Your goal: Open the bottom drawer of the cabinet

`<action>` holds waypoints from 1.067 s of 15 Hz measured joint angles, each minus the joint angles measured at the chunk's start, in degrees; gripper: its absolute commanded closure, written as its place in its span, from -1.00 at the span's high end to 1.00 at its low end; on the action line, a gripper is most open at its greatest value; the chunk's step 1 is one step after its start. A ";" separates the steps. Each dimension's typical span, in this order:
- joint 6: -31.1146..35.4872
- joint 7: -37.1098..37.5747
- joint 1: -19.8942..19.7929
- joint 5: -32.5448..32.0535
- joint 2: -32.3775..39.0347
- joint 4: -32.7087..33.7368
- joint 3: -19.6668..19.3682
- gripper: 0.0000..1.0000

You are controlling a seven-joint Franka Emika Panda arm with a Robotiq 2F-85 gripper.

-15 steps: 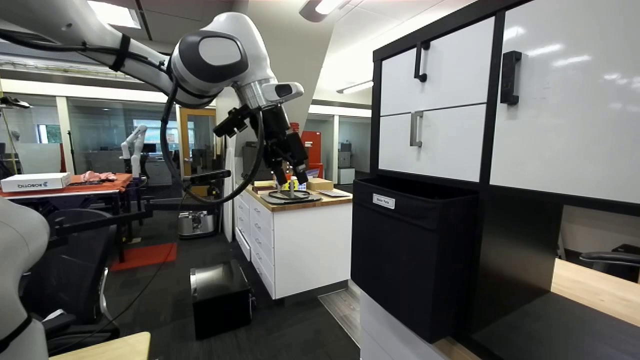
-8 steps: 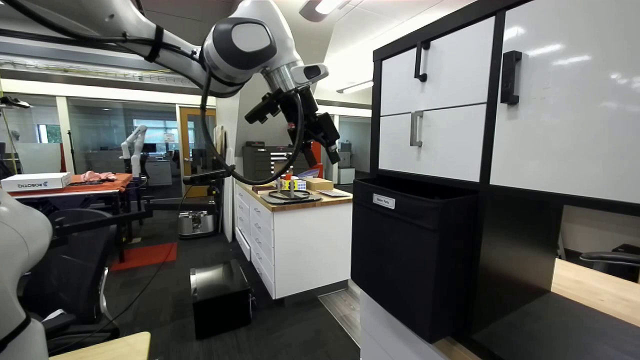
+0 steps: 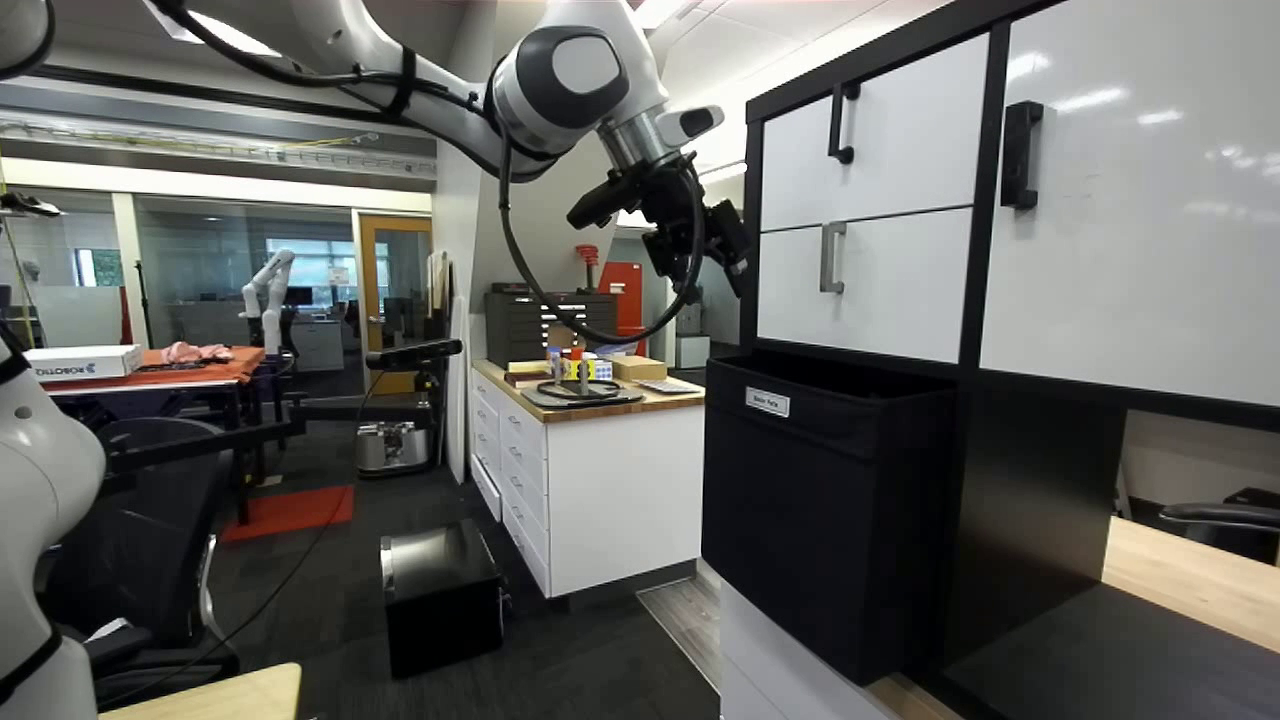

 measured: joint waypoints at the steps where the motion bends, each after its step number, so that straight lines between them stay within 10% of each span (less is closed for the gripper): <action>1: 0.00 0.00 0.03 -0.03 0.63 0.55 0.00 1.00; 16: 0.01 0.11 0.19 -0.47 0.96 1.18 -0.50 1.00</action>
